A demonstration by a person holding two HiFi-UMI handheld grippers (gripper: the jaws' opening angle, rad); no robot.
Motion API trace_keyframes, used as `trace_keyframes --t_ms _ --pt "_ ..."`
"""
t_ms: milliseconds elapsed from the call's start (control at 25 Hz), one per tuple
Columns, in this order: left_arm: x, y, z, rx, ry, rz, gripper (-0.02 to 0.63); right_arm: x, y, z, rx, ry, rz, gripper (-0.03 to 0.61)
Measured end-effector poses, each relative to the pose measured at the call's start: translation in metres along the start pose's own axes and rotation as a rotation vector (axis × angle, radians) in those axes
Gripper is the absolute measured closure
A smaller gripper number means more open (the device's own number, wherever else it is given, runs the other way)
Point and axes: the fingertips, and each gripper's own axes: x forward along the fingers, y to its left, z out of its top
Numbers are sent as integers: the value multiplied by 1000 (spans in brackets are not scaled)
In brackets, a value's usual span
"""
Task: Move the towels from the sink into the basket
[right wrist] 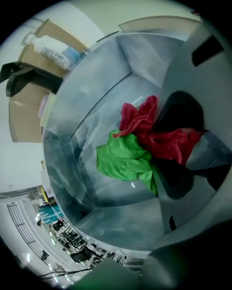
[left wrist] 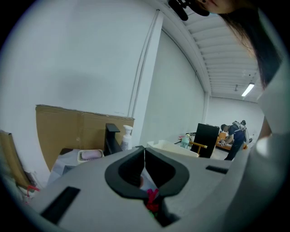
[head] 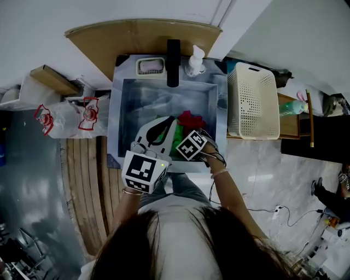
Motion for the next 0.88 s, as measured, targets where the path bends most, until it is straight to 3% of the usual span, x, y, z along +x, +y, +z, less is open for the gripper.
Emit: trace_keyframes --t_ms 120,200,320,880 --pt "-1 5 -2 -8 7 12 603 12 -2 -8 12 50 -5 384" --pt "-2 7 -4 -14 10 17 603 15 -4 -9 28 60 -15 473" --pt "-2 9 -5 -18 11 20 603 11 -8 -7 54 34 -21 511" --pt "0 1 4 8 0 0 603 -36 -18 11 201 -179 -32 529"
